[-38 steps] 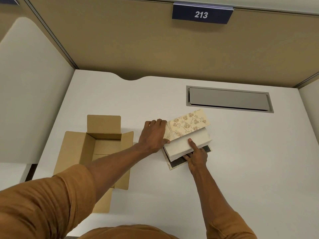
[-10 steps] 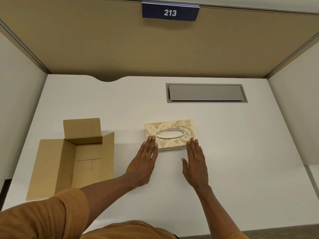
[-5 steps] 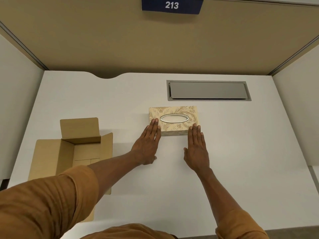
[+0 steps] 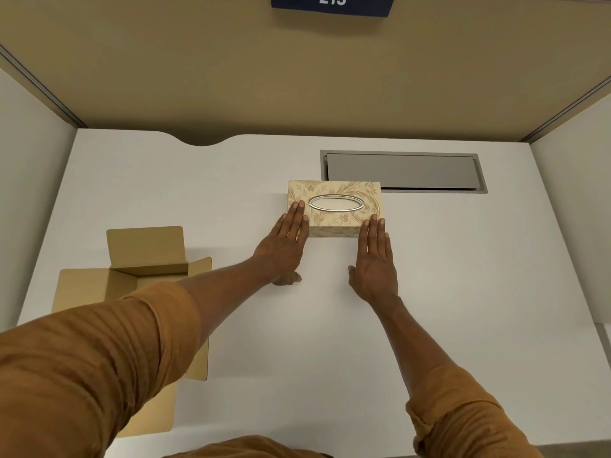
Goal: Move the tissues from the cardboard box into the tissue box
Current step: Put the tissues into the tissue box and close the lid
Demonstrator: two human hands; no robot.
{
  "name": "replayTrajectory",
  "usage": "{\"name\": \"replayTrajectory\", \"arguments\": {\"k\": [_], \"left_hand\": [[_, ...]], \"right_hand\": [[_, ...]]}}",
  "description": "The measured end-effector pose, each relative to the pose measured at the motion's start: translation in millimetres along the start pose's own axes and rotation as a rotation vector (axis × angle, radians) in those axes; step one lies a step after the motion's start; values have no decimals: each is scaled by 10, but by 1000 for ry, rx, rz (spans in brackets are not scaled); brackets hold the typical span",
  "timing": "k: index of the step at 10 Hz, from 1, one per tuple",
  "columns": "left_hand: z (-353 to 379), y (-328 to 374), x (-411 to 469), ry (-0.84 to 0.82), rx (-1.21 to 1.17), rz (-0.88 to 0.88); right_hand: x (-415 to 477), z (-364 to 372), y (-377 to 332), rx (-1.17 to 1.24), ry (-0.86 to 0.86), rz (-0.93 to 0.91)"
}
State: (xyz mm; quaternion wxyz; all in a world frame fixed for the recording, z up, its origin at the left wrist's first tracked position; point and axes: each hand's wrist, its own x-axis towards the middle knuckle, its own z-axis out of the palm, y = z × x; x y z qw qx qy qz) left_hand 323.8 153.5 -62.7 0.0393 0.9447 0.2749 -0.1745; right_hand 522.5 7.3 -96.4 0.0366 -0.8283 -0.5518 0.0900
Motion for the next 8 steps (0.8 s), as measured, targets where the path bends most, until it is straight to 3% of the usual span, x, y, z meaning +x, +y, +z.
{"name": "replayTrajectory", "arguments": {"k": [5,8], "left_hand": [[-116,-84,126,-64,-39,6],[-231,-254,-13,38,-83,8]], "right_hand": [[130,13,-2,-31,-2,3],[166,-143,-35,31,29,-29]]}}
